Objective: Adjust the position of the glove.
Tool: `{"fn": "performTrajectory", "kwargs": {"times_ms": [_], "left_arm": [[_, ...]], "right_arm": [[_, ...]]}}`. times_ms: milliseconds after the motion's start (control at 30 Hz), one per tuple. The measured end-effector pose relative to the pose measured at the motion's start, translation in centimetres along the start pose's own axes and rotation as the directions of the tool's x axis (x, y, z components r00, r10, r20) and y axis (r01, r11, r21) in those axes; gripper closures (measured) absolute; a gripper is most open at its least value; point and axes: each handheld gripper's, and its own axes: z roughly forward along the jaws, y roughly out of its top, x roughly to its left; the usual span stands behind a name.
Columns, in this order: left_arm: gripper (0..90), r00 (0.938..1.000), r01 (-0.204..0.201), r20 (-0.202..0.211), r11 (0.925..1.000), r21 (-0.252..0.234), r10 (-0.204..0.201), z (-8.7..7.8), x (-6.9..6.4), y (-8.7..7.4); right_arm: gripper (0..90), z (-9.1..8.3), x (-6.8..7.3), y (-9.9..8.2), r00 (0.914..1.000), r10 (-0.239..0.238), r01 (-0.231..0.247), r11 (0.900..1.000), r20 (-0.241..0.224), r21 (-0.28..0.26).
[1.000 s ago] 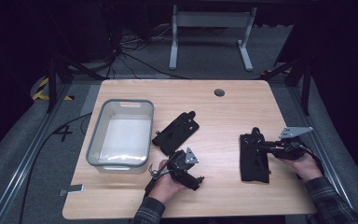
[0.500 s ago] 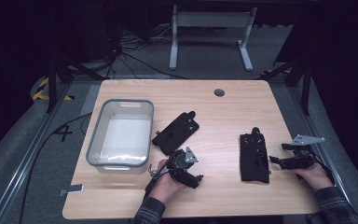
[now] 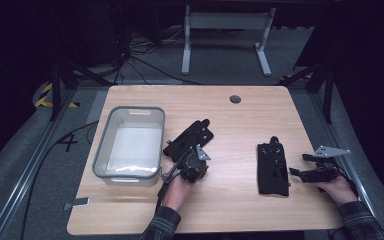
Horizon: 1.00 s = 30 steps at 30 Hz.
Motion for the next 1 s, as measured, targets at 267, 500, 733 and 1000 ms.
{"fn": "performTrajectory", "kwargs": {"times_ms": [267, 500, 733, 1000], "left_arm": [[89.8, 0.9936, 0.066, -0.090, 0.9976, -0.021, -0.068, 0.2, 1.7, 2.5], [89.8, 0.9821, 0.107, -0.155, 0.9943, -0.008, -0.107, 1.3, 3.5, 3.6], [89.8, 0.9697, 0.147, -0.201, 0.9888, 0.026, -0.139, 3.0, 4.9, 3.4], [89.9, 0.9744, 0.152, -0.175, 0.9869, 0.052, -0.141, 3.6, 4.9, 3.1]], "right_arm": [[14.0, 0.0, 0.0, 0.0, 1.0000, -0.001, 0.001, 1.0000, -0.001, 0.000], [13.8, 0.0, 0.0, 0.0, 1.0000, -0.001, 0.001, 1.0000, -0.004, 0.001], [13.4, 0.0, 0.0, 0.0, 1.0000, -0.003, 0.003, 1.0000, -0.006, 0.003], [13.4, 0.0, 0.0, 0.0, 1.0000, -0.003, 0.003, 1.0000, -0.006, 0.003]]}}
